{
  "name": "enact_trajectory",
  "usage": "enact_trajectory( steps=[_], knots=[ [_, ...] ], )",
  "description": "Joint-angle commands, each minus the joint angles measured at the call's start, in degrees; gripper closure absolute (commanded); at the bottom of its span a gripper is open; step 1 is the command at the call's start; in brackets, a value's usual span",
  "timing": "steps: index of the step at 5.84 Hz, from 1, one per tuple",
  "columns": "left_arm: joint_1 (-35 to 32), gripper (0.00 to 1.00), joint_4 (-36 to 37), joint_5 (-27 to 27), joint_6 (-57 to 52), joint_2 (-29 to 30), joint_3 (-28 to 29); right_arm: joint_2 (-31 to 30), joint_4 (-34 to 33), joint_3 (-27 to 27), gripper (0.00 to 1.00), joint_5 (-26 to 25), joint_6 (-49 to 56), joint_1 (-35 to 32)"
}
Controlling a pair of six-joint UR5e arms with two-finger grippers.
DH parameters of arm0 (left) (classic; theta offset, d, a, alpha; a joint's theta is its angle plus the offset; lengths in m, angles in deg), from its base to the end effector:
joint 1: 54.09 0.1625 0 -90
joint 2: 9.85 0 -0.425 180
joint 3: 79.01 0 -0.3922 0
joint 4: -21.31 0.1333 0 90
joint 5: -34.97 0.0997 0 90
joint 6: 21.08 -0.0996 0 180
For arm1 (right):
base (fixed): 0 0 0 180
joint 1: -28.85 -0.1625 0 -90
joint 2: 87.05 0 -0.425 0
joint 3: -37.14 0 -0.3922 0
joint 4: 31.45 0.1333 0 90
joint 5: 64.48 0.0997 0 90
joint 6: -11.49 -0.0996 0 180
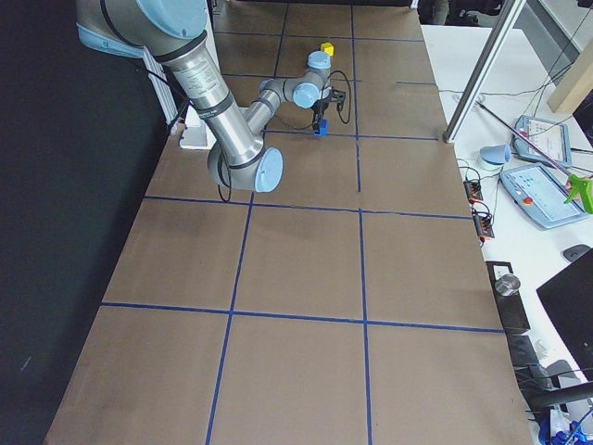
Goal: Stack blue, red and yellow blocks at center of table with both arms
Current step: 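Carry the blue cube with the right gripper to the table center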
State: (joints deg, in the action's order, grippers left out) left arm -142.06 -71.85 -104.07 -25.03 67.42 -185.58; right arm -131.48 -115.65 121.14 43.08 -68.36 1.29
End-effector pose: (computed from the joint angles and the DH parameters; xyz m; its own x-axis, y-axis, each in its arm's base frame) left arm -0.0437 -0.4064 0.6034 0.6479 0.1833 -0.7394 -0.0800 0.9816 0.1732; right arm -0.6113 -0.4355 0.2059 0.6573 0.1535 0.7379 -0.1371 0.9871 -0.0832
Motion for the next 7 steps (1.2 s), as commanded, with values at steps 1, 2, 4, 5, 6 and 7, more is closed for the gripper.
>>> enact_trajectory(
  steps=[1, 2, 4, 5, 6, 7],
  knots=[
    [0.0, 0.0, 0.0, -1.06, 0.0, -0.01, -0.04, 2.05, 0.09, -2.59, 0.97, -0.07, 0.74, 0.67],
    [0.0, 0.0, 0.0, -1.15, -0.09, -0.01, -0.04, 1.98, 0.09, -2.44, 0.97, -0.16, 2.66, 1.28],
    [0.0, 0.0, 0.0, -1.15, 0.0, -0.01, -0.04, 1.89, 0.0, -2.18, 0.02, -1.91, 4.69, 1.9],
    [0.0, 0.0, 0.0, -1.15, 0.0, -0.01, -0.04, 1.72, 0.09, -2.17, 0.0, -2.26, 5.14, 1.99],
    [0.17, 0.0, 0.17, -2.8, 0.0, -0.01, 0.04, 1.8, 0.0, -1.04, 0.0, -2.09, 5.92, 1.82],
    [1.74, 0.0, 0.0, -6.39, 0.35, 0.08, 0.04, 1.28, -0.09, 2.1, 0.0, -1.66, 6.02, 0.77]
  ],
)
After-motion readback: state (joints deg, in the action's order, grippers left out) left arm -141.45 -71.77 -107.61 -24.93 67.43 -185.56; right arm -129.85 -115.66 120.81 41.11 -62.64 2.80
